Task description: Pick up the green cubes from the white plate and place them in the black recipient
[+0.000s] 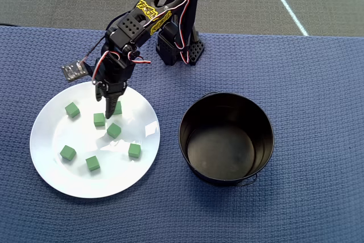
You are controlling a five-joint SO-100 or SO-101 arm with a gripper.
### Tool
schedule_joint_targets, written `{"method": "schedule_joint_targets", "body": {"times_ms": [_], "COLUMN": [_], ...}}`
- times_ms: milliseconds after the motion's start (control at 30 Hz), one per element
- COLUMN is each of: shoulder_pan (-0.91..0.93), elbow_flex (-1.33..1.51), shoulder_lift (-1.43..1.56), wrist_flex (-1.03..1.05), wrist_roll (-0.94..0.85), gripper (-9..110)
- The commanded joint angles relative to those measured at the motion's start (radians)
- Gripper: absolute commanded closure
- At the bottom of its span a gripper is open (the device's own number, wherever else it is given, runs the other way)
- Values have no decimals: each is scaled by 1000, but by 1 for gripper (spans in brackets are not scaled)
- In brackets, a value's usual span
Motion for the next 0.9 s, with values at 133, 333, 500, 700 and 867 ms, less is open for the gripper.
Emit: {"method": "schedule_joint_targets", "body": {"times_ms": [133, 333, 500, 700, 867], "shoulder_pan": [15, 46, 38, 31, 12], "elbow_flex": [58, 126, 140, 149, 163], "shoulder_lift": [55, 35, 9, -9, -17], "wrist_flex": [41, -51, -115, -169, -156], "wrist_roll": [-55, -64, 31, 146, 181], "gripper": [81, 82, 84, 87, 87]}}
